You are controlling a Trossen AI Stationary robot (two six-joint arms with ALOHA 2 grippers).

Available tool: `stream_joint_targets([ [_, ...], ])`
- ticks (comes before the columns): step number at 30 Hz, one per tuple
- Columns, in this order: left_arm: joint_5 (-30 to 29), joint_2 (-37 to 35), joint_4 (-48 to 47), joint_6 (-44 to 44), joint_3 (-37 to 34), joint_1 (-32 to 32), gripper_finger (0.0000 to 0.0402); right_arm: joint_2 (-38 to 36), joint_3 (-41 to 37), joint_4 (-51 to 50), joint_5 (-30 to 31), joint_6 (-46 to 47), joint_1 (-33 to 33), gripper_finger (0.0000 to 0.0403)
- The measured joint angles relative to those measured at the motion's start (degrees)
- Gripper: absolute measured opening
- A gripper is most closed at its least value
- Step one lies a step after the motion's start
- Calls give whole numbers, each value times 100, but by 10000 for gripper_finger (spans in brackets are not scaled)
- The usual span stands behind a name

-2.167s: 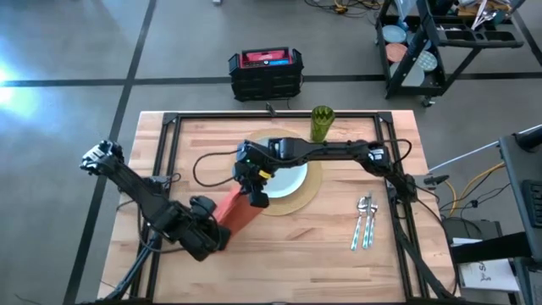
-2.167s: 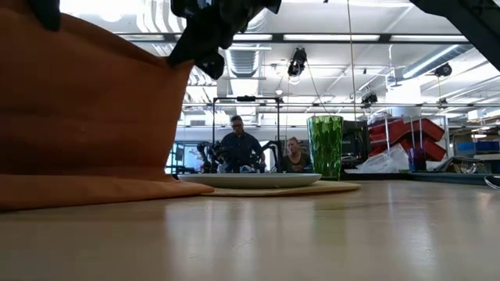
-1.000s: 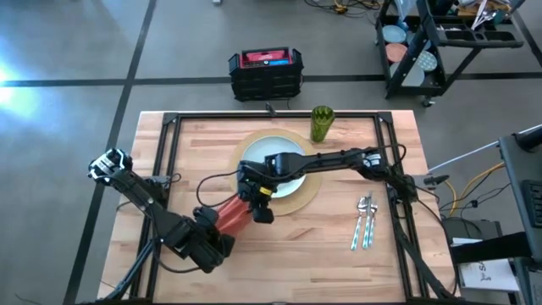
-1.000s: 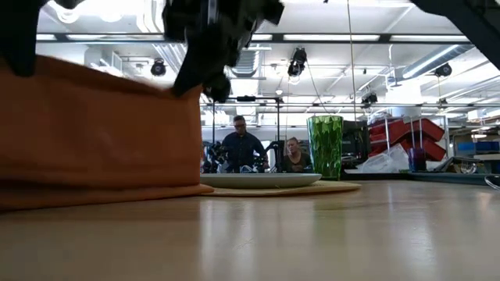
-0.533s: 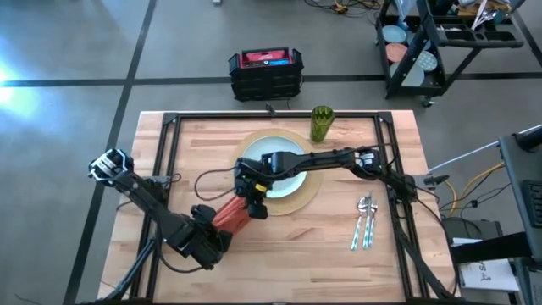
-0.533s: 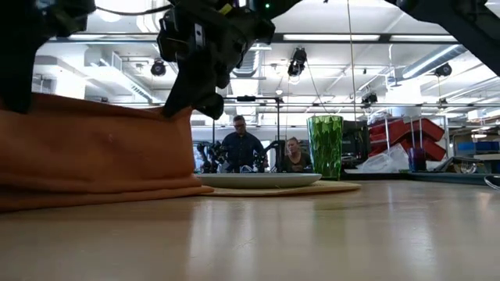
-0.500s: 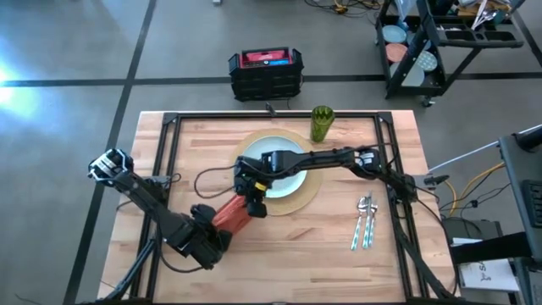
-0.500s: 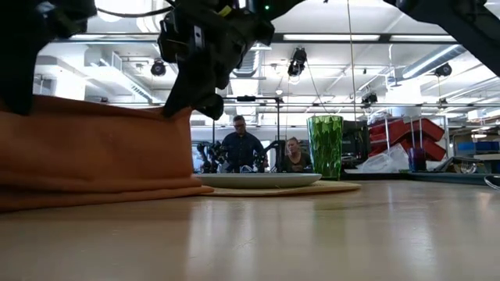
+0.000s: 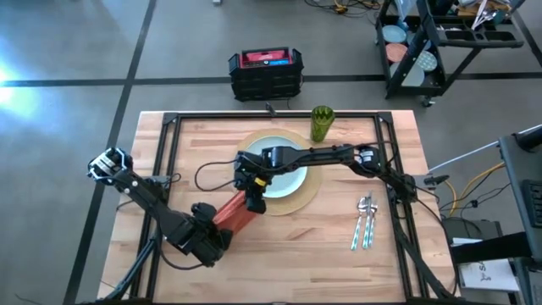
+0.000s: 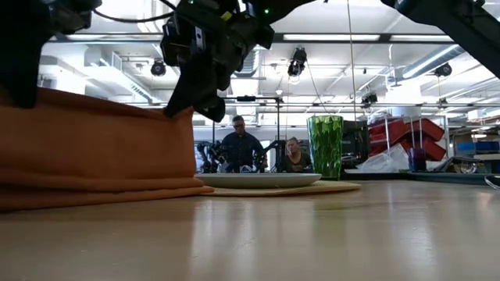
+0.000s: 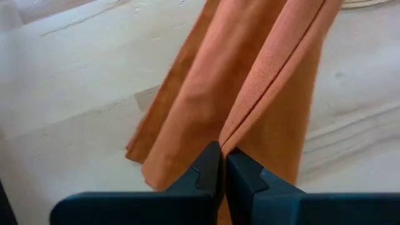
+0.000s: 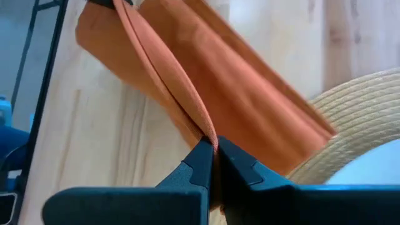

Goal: Set table place
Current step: Fold the orange table napkin

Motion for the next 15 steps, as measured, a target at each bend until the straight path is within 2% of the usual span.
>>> stream_joint_targets([
  [6, 127, -7, -254, 97, 58, -11, 0, 50, 7, 178, 11, -37, 52, 0],
  [15, 20, -7, -242, -44, -355, 2, 0, 524, 124, 544, -61, 82, -5, 0],
])
